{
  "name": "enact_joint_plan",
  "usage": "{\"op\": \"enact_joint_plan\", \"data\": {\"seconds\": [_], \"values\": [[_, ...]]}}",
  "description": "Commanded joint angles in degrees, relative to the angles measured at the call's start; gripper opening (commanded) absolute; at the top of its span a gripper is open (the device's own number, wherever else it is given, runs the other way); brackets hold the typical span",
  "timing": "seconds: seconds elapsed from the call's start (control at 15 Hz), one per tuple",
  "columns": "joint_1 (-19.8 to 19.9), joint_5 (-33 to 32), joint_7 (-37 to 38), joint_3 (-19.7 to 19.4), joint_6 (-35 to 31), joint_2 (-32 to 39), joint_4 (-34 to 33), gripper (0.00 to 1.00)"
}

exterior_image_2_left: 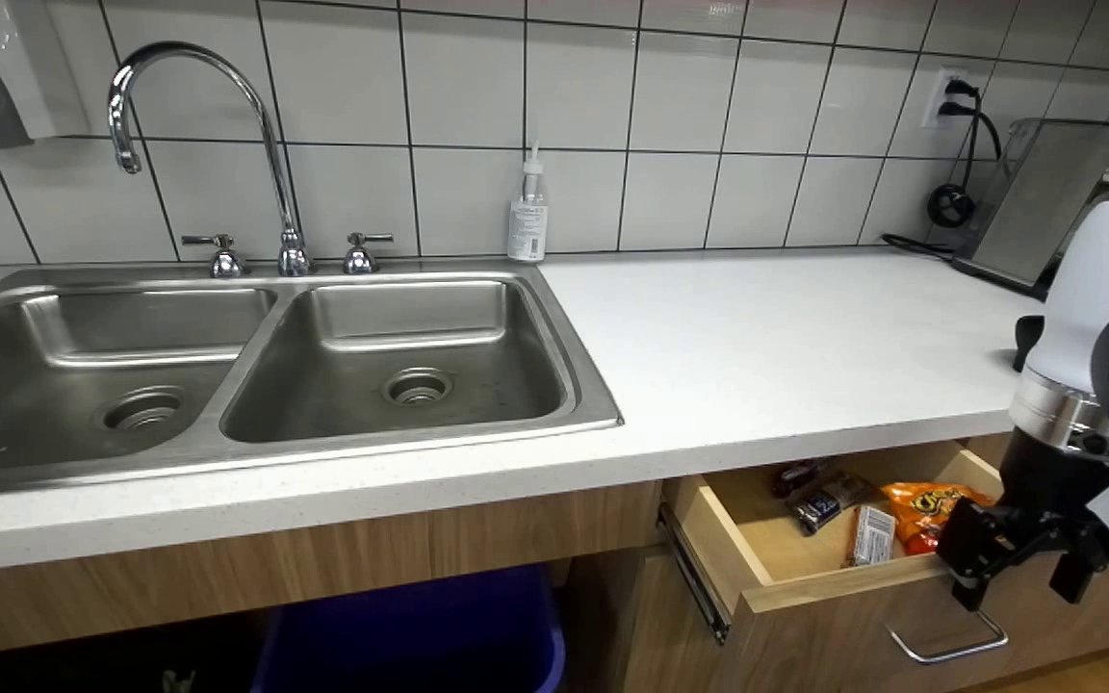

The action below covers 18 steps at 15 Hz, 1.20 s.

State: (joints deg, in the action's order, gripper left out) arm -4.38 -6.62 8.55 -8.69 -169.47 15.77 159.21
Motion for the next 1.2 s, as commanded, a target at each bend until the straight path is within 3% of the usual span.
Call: {"op": "enact_joint_plan", "data": {"seconds": [0.0, 0.6, 1.13], "values": [[-4.08, -1.47, 3.79, -4.39, -4.75, 1.28, -0.09, 1.0], [-11.95, 1.87, 5.1, -11.0, -9.8, 3.63, -0.07, 1.0], [-12.72, 4.49, 4.48, -11.47, -8.94, 4.29, -1.83, 1.0]]}}
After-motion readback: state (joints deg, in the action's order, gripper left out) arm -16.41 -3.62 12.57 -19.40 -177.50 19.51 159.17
